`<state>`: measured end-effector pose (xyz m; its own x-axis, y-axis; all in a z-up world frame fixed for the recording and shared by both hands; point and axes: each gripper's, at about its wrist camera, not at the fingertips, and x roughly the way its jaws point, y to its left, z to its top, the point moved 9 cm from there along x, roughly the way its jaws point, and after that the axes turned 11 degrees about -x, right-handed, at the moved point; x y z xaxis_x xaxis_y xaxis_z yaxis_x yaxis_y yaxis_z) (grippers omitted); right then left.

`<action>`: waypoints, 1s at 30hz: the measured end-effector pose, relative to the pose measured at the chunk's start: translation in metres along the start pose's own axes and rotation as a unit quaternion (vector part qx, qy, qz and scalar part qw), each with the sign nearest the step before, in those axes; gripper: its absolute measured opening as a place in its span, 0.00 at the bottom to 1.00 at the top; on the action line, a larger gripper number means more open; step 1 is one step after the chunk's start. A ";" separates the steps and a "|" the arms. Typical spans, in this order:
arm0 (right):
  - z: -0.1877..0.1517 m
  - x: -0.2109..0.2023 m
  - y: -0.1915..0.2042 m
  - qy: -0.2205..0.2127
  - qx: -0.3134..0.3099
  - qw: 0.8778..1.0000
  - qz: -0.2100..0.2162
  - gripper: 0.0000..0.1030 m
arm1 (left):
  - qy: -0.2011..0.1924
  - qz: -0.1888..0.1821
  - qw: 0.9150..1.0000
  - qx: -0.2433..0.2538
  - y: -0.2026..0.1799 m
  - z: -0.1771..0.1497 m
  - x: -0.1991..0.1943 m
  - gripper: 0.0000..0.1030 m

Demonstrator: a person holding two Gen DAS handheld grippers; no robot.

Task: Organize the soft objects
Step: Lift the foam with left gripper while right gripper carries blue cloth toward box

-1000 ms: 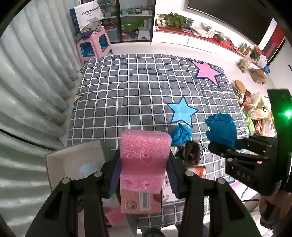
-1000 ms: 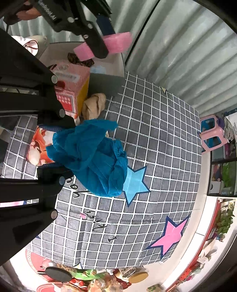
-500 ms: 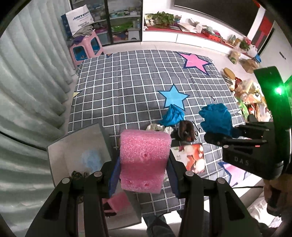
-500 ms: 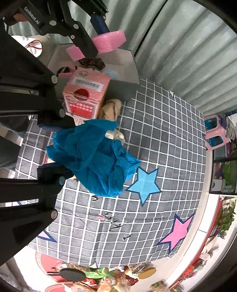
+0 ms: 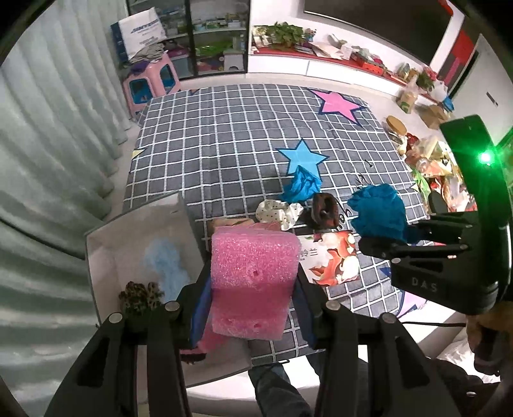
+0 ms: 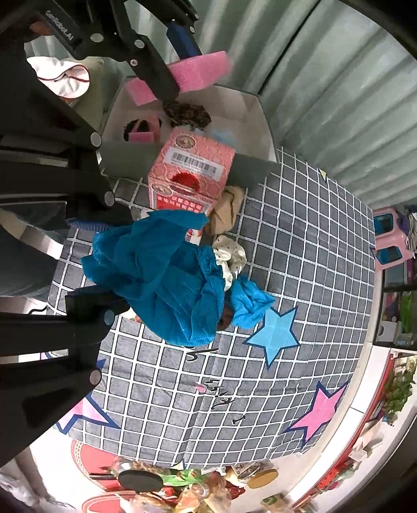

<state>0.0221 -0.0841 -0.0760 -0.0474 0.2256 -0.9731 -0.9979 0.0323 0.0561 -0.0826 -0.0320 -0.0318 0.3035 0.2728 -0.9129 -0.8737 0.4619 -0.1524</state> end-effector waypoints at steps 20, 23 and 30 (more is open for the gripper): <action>0.017 0.008 0.093 0.011 -0.095 0.995 0.018 0.27 | -0.012 0.025 0.995 -0.098 0.086 -0.039 -0.019 0.48; 0.019 0.009 0.106 0.011 -0.108 0.994 0.021 0.27 | -0.012 0.029 0.993 -0.111 0.098 -0.045 -0.020 0.48; 0.024 0.012 0.131 0.014 -0.135 0.990 0.027 0.27 | -0.008 0.035 0.990 -0.136 0.119 -0.059 -0.020 0.48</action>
<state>-0.1080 -0.0538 -0.0751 -0.0976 0.1937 -0.9762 -0.9691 -0.2419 0.0489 -0.2153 -0.0325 -0.0539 0.2426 0.3103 -0.9192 -0.9621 0.1985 -0.1870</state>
